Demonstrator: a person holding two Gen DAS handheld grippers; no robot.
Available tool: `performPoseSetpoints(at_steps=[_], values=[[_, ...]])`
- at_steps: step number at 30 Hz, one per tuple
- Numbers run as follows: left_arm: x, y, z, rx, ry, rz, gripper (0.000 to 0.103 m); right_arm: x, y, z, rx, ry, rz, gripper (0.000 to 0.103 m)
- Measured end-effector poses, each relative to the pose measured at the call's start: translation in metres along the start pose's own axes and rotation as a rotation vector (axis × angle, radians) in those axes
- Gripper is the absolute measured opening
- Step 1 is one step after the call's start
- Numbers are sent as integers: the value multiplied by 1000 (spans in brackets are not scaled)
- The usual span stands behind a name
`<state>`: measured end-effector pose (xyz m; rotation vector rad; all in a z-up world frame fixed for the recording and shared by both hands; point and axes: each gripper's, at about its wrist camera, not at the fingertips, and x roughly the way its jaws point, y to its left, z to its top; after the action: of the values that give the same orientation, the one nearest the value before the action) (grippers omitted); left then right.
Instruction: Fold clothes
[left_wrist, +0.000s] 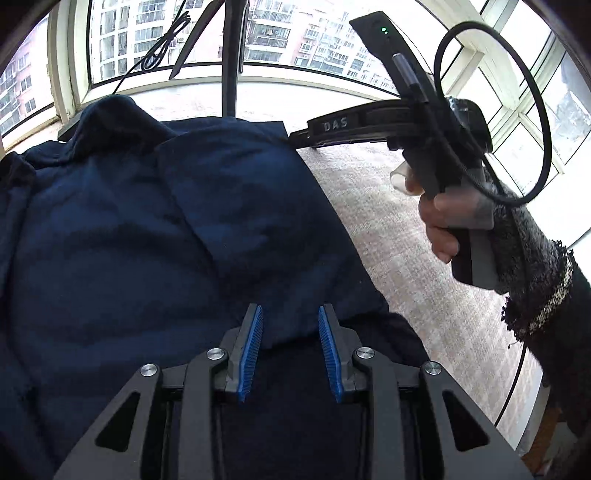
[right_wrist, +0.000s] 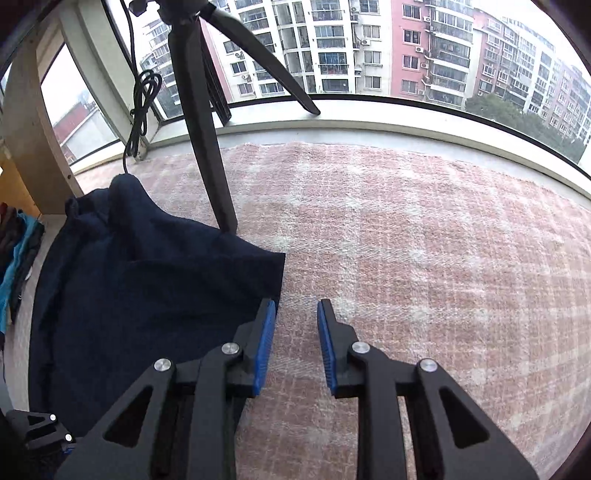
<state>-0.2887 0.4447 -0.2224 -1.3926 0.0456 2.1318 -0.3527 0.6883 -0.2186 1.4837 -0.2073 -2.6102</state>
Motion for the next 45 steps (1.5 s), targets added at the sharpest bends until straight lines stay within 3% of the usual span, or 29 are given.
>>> performPoseSetpoints(at_steps=[8,12,20,23,28,31,33,38,42,44,45], values=[[-118,10,-58,-4,-120,24,29,-121,-20,-47,127,-93,194,27],[-164,11,-102,-15,-154,33,30,-207,-29,-99,146,-164,205,36],[-236,-19,-206,46,-178,59,32,-374,-32,-227,197,-281,235,38],[-244,-56,-248,128,-168,64,33,-410,-24,-271,178,-284,155,54],[-198,-155,-311,318,-98,-6,35,-405,-19,-315,202,-216,146,54],[-162,-211,-334,474,-90,25,38,-396,-21,-329,215,-199,166,55],[-141,-233,-340,522,-83,57,39,-387,-23,-334,225,-184,178,54],[-97,-256,-347,591,-40,142,39,-361,-26,-332,238,-138,212,55],[-81,-264,-346,614,-57,184,39,-336,-21,-318,208,-96,210,55],[-75,-262,-341,592,-53,190,22,-322,-19,-306,189,-78,213,55],[-77,-260,-337,579,-60,166,19,-315,-17,-299,180,-68,214,55]])
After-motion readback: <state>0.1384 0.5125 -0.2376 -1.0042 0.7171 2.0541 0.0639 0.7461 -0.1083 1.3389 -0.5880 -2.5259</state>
